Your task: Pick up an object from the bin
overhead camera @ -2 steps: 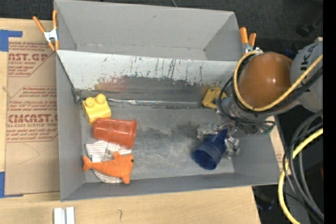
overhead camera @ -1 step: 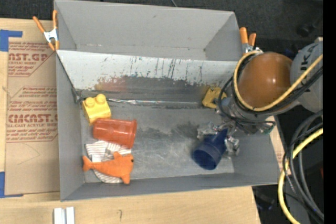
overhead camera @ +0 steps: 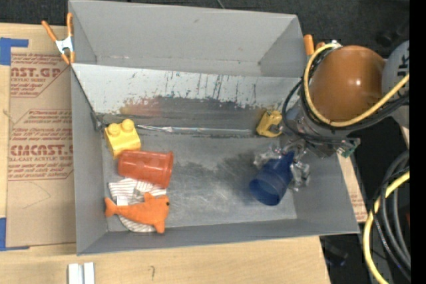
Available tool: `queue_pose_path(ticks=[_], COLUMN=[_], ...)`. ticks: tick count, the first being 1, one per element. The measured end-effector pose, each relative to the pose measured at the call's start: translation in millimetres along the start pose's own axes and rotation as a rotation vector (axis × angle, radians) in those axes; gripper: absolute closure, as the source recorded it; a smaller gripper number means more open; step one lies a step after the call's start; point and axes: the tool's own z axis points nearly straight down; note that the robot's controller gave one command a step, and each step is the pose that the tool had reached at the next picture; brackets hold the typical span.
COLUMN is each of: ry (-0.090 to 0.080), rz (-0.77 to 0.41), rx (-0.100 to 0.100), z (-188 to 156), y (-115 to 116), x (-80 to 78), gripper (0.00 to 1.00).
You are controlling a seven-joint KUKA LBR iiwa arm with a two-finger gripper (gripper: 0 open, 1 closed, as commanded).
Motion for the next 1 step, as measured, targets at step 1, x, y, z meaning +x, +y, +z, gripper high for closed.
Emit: queue_pose_path(ticks=[1], ry=[-0.005], rz=[-0.174], rx=[0.006], z=[-127.4], y=[-5.9], x=[29.2], gripper=[1.0])
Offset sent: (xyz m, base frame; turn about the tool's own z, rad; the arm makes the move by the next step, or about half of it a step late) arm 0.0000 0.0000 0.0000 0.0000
